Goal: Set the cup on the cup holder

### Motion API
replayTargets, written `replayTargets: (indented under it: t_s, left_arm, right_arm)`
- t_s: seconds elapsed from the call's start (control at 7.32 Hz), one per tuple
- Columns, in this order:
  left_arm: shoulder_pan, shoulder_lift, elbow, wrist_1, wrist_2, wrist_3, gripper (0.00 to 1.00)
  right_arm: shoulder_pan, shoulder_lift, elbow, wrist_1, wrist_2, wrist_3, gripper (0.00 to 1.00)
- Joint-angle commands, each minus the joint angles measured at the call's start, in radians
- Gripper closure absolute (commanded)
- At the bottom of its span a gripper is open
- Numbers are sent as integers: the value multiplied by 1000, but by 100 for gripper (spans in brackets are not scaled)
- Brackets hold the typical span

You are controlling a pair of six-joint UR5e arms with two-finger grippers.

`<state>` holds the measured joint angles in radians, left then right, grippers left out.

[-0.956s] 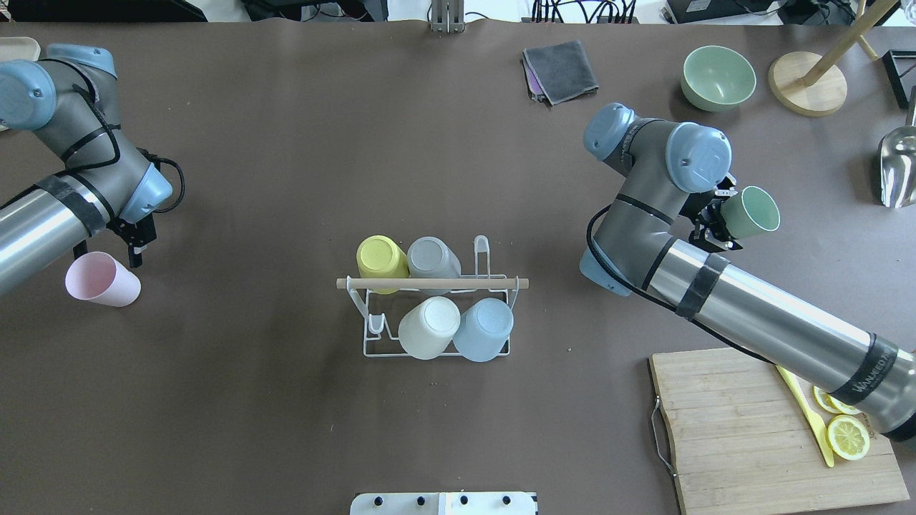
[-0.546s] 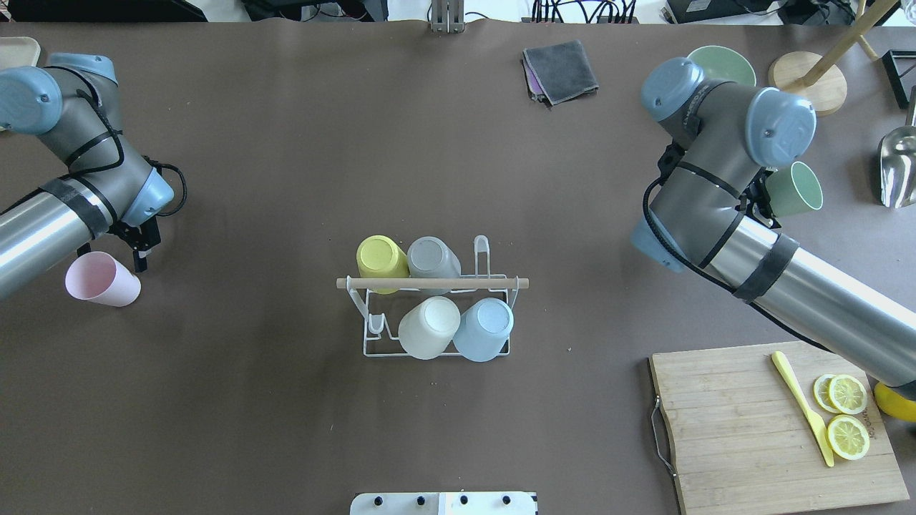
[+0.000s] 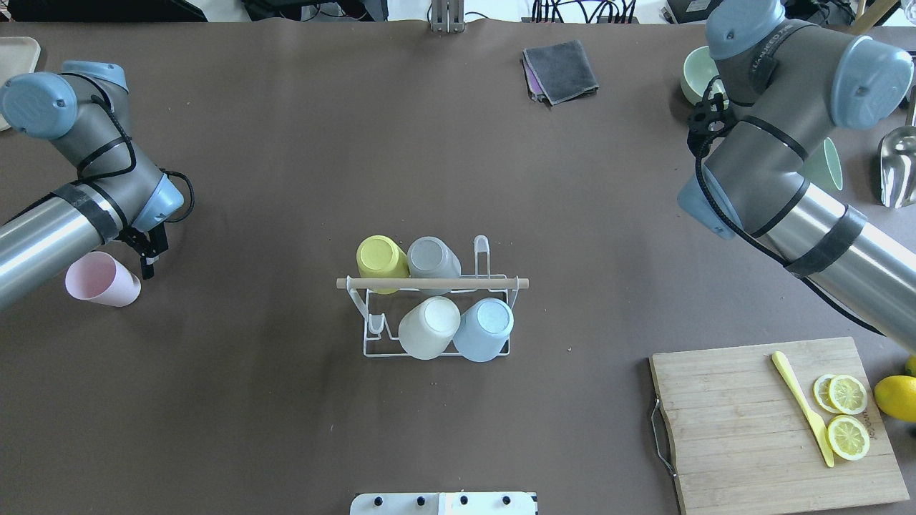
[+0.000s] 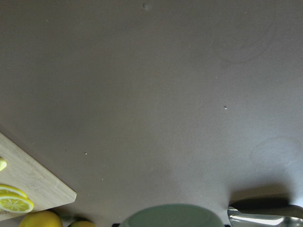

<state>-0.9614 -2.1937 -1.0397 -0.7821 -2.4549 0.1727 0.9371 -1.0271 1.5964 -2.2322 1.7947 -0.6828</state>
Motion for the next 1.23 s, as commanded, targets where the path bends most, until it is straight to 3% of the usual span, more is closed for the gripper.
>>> replayTargets:
  t_s: [0.0, 0.41, 0.68, 1.09]
  left_arm:
    - [1, 0, -32, 41, 7, 7, 2]
    - [7, 18, -56, 43, 7, 7, 2]
    - [13, 22, -56, 43, 20, 8, 2]
    - [15, 32, -51, 41, 20, 43, 2]
  right_arm:
    - [-3, -18, 22, 118, 17, 0, 100]
    - [11, -19, 48, 148, 40, 17, 100]
    - [69, -128, 193, 149, 147, 20, 100]
    - [97, -139, 276, 98, 193, 109, 100]
